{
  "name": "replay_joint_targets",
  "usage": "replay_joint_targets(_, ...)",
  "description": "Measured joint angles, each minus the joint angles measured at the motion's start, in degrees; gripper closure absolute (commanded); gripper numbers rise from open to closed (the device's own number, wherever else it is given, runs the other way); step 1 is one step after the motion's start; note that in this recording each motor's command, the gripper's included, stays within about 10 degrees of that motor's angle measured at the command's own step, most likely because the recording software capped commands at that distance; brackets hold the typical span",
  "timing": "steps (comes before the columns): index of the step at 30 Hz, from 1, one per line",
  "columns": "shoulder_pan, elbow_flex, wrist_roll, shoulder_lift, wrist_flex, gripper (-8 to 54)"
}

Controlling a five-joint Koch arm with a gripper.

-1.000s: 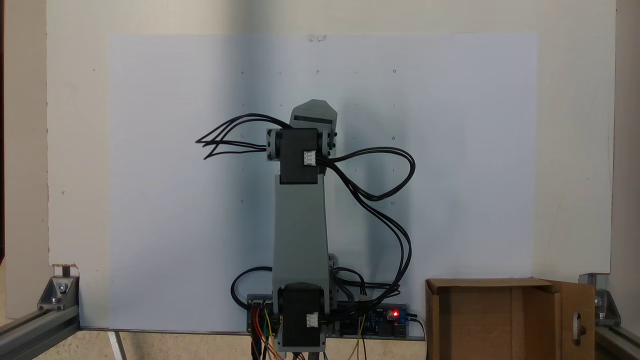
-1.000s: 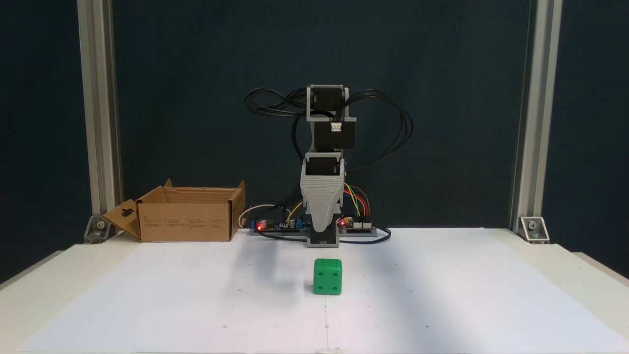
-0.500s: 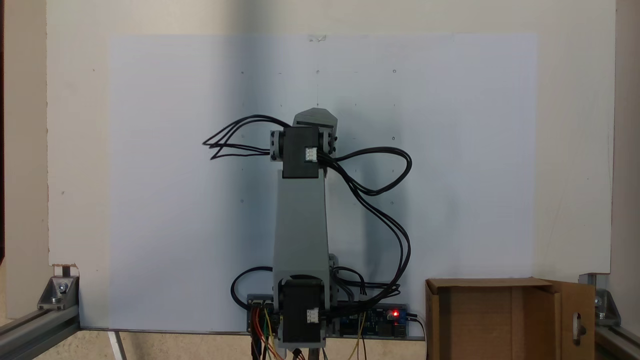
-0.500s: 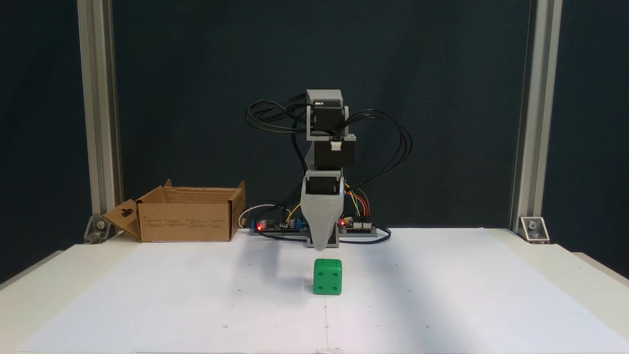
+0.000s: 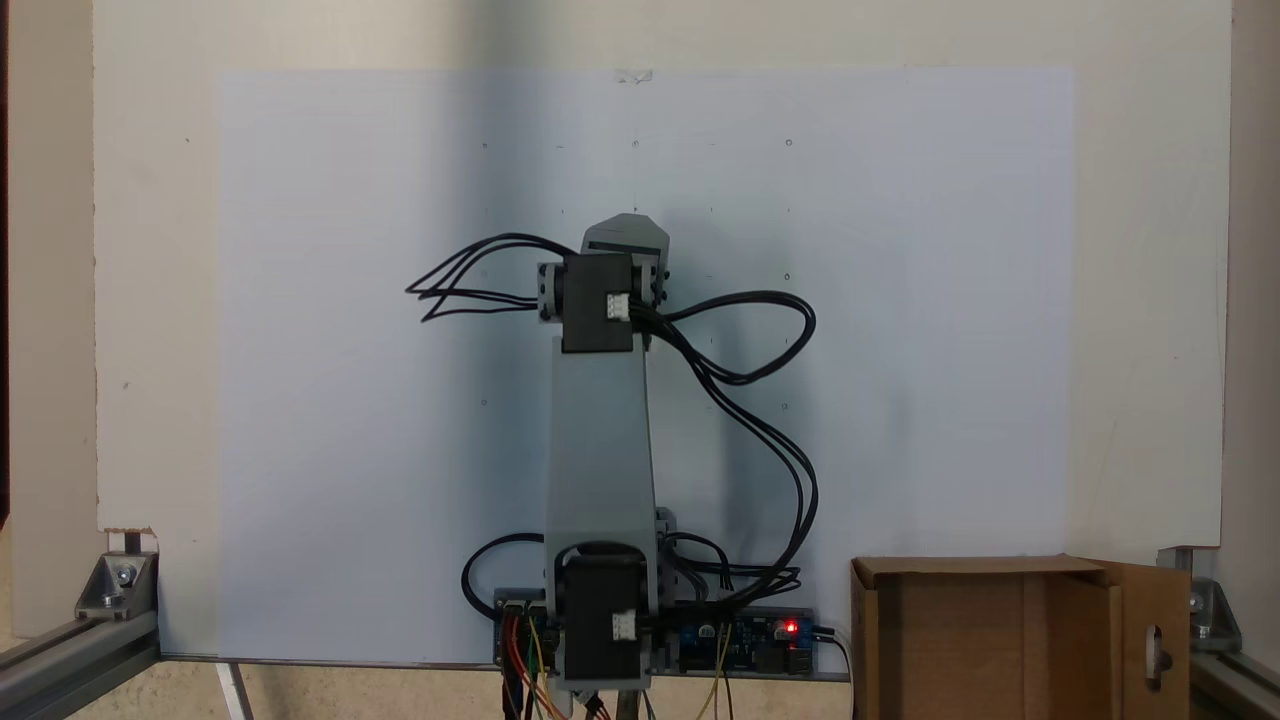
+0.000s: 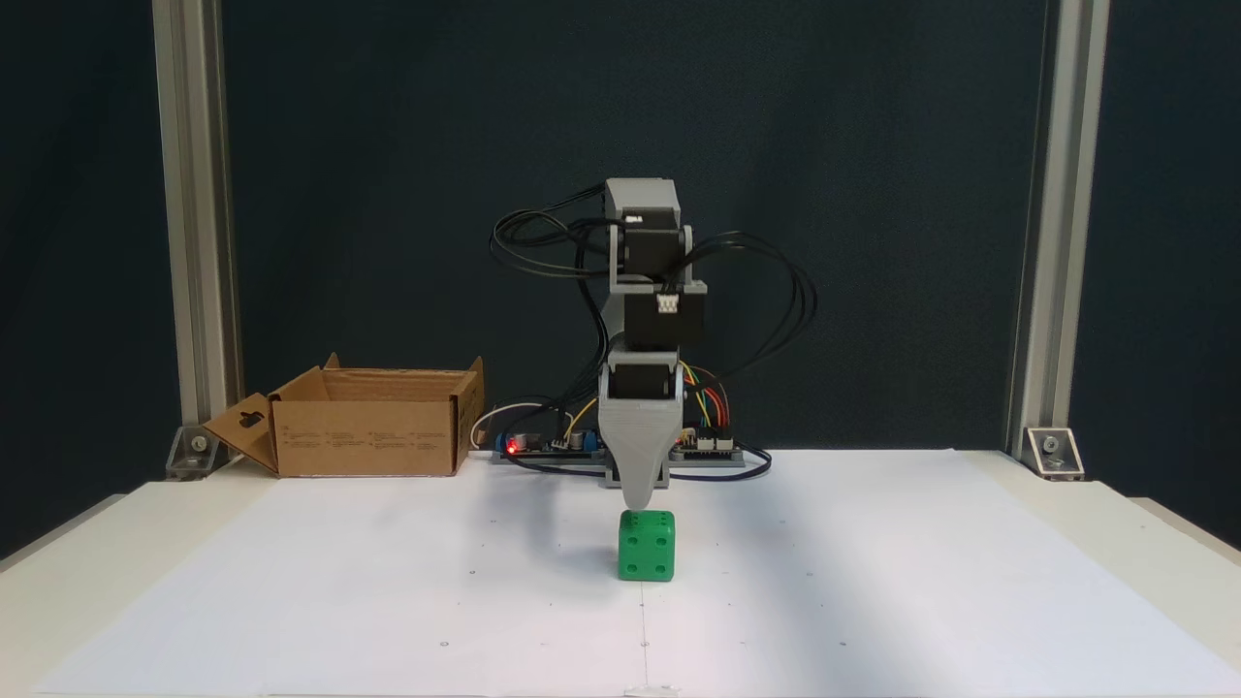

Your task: Grasp a green dice and put it in the bin.

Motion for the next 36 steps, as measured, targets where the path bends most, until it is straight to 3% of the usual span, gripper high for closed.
replay_joint_targets(36, 0.0, 0.8, 0.0, -10.3, -8.2, 4.0)
